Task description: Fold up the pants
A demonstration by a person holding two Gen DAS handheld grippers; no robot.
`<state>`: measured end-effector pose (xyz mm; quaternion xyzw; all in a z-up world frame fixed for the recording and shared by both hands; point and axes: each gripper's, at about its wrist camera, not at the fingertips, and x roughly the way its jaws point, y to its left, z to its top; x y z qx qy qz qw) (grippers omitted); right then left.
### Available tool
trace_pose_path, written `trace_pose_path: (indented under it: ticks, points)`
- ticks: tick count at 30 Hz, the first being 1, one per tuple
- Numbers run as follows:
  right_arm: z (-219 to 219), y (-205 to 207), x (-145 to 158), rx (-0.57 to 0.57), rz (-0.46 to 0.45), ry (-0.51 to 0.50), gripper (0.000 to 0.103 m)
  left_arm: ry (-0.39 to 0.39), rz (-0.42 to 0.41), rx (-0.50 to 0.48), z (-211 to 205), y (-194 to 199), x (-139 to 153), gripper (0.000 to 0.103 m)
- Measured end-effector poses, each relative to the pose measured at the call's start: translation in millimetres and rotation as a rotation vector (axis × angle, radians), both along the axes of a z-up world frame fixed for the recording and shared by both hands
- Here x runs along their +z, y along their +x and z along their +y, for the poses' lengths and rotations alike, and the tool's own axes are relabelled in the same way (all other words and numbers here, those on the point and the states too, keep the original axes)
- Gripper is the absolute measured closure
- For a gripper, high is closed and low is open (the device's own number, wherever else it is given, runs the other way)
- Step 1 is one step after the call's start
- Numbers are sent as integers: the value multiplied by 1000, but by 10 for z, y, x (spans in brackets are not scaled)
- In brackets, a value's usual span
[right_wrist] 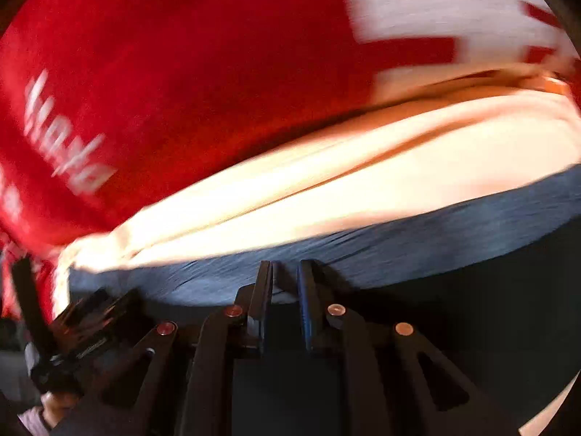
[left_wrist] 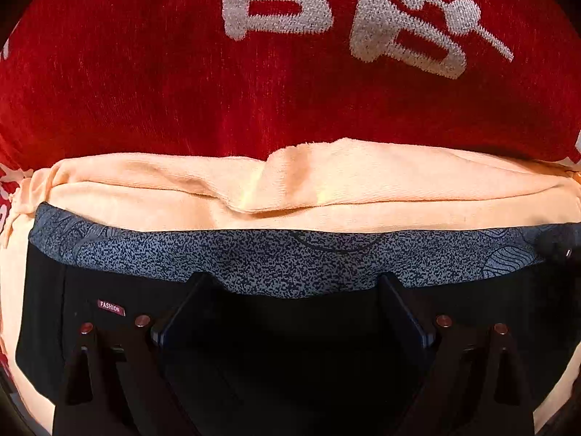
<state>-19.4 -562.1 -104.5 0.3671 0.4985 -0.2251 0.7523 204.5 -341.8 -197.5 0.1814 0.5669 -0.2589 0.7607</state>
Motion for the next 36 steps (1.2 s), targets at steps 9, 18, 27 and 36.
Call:
trace_pose_path:
  ticks: [9,18,27,36]
  points:
    - [-718,-666,189,-204,132,-125,85,58,-38,-6,-167,-83,163,9]
    - [-19,-1267,263,-107,158,-62,83,30,-17,-172,-374,-1075,631,9]
    - [-143,-1987,358,-238,138,-36,80,124,-54,-224,-578,-1606,403,2]
    - [-340,-2563,318,-382,128,58,70,202,-107,-216,-680,-1672,423,2]
